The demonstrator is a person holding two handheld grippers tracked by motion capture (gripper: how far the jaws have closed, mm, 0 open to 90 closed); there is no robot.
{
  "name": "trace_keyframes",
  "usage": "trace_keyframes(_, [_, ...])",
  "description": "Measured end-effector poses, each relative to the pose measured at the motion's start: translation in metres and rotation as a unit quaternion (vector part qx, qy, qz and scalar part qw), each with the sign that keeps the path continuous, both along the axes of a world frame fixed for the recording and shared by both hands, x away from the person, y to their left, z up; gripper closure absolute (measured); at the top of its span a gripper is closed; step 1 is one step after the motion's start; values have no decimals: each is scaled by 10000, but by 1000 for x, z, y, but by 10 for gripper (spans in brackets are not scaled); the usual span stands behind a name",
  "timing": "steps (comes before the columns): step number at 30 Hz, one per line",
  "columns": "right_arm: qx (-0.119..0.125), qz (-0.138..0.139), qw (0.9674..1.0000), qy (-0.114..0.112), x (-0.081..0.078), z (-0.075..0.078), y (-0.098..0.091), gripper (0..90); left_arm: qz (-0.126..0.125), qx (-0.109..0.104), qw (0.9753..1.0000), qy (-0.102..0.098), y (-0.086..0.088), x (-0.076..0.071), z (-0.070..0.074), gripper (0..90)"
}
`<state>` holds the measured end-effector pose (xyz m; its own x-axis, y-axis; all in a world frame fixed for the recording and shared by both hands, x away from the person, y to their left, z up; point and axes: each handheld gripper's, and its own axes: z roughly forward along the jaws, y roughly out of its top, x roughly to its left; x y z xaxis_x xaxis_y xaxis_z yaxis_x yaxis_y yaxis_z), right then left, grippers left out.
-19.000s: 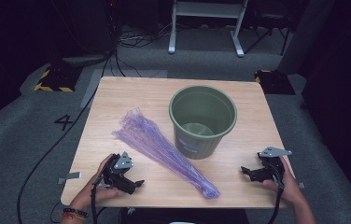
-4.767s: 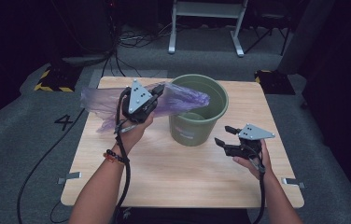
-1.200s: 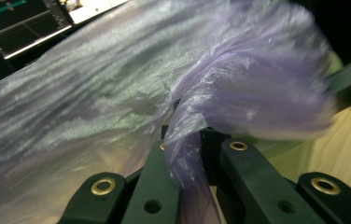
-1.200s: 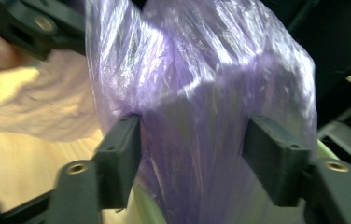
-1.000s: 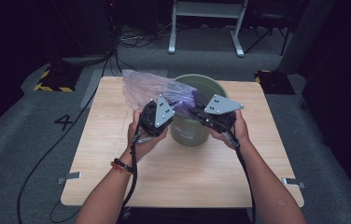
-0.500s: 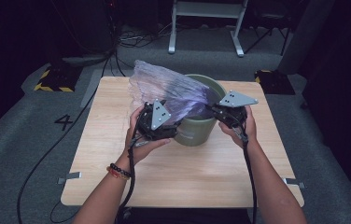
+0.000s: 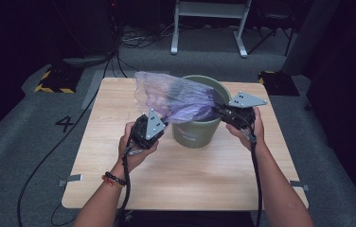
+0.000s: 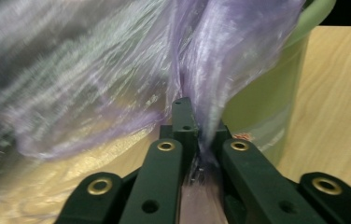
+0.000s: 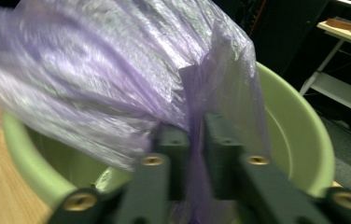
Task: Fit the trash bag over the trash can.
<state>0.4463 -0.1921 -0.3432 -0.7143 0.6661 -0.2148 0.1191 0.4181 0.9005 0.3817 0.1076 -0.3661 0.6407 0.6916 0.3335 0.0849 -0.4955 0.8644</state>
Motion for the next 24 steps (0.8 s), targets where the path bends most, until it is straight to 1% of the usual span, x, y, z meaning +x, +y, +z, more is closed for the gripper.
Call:
trace_keyframes(2, [1, 2, 10000, -30, -2, 1, 2, 575, 33, -48, 10000, -64, 0, 0, 2, 895])
trace_keyframes(3, [92, 93, 9999, -18, -5, 3, 4, 464, 43, -97, 9999, -82, -1, 0, 5, 895])
trace_keyframes(4, [92, 93, 9999, -18, -5, 3, 4, 464, 46, -135, 9999, -89, -1, 0, 6, 895])
trace_keyframes(5, [109, 141, 9998, -50, -8, 4, 5, 409, 78, -134, 9998, -122, -2, 1, 9, 895])
trace_keyframes(6, [66, 200, 9997, -136, -12, 7, 8, 370, 91, -137, 9997, -152, -2, 1, 10, 895])
trace_keyframes(7, [23, 219, 9996, -194, -14, 9, 9, 350, 69, -140, 9997, -175, -4, 2, 13, 896])
trace_keyframes(8, [-45, 331, 9989, -340, -20, 14, 14, 318, 73, -128, 9997, -179, -5, 2, 14, 896])
trace_keyframes(9, [-45, 331, 9989, -340, -20, 14, 14, 318, 62, -121, 9997, -203, -6, 2, 16, 896])
trace_keyframes(12, [-130, 461, 9975, -525, -30, 22, 21, 305, 41, -85, 9997, -205, -12, 4, 19, 896])
trace_keyframes(14, [-152, 622, 9962, -587, -34, 24, 27, 302, 0, -74, 9998, -201, -17, 6, 22, 896])
trace_keyframes(15, [-216, 665, 9957, -604, -37, 24, 31, 296, -24, -77, 9998, -193, -19, 6, 22, 896])
trace_keyframes(16, [-315, 755, 9946, -644, -39, 23, 38, 298, -55, -94, 9997, -202, -22, 6, 23, 896])
trace_keyframes(17, [-315, 755, 9946, -644, -39, 23, 38, 298, -68, -82, 9997, -211, -24, 6, 24, 896])
trace_keyframes(18, [-388, 801, 9939, -647, -41, 22, 42, 296, -89, -65, 9997, -217, -28, 6, 25, 896])
trace_keyframes(19, [-508, 794, 9931, -704, -42, 20, 47, 301, -127, -56, 9996, -232, -31, 6, 25, 896])
trace_keyframes(20, [-610, 717, 9925, -777, -43, 19, 52, 330, -136, -19, 9996, -244, -33, 6, 25, 896])
trace_keyframes(22, [-647, 698, 9923, -795, -43, 18, 55, 375, -163, 37, 9996, -247, -37, 6, 26, 896])
trace_keyframes(23, [-617, 703, 9925, -785, -43, 17, 56, 430, -182, 43, 9995, -249, -38, 6, 26, 895])
trace_keyframes(24, [-621, 652, 9929, -781, -42, 17, 56, 544, -188, 30, 9995, -238, -39, 5, 26, 895])
